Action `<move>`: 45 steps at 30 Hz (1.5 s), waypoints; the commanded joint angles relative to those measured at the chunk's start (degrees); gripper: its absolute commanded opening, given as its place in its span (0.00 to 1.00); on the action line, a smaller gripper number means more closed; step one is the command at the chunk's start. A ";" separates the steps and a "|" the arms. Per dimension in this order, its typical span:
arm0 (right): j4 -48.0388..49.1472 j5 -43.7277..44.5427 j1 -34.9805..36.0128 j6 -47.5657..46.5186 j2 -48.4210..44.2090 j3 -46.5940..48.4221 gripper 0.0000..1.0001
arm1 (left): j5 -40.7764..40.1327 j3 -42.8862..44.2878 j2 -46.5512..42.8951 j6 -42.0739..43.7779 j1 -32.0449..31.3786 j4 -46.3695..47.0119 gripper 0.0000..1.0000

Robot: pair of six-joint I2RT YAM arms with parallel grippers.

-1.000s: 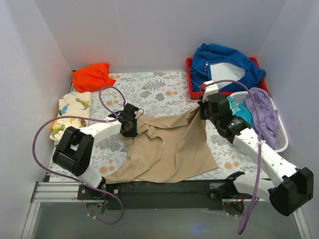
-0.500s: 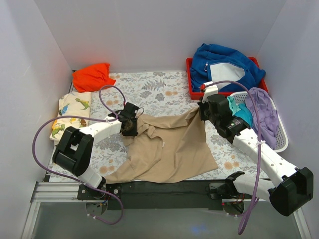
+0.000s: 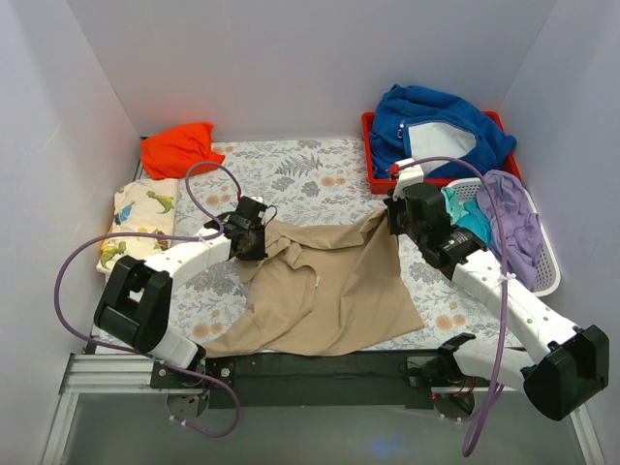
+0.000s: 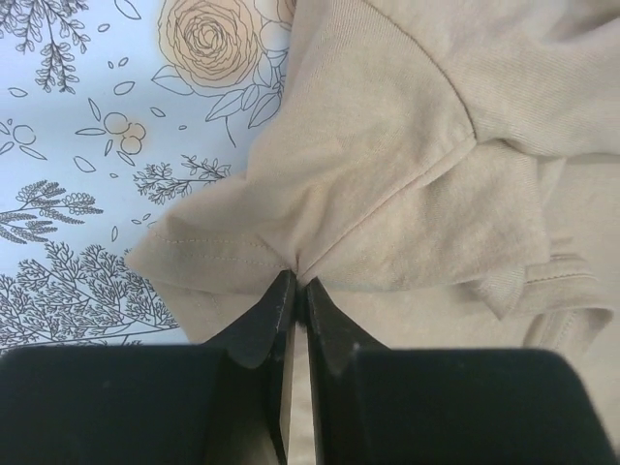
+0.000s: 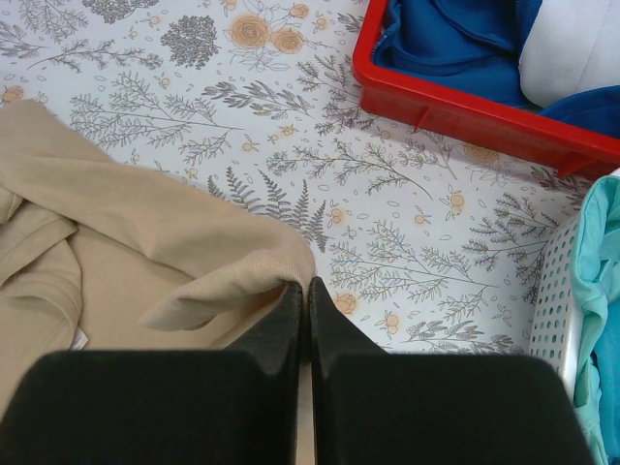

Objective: Fold and stack the t-shirts
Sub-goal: Flatten the tshirt out

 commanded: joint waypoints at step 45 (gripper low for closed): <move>-11.08 4.55 -0.46 -5.64 -14.04 7.60 0.01 | -13.64 28.27 -18.15 4.19 -0.09 -14.23 0.00</move>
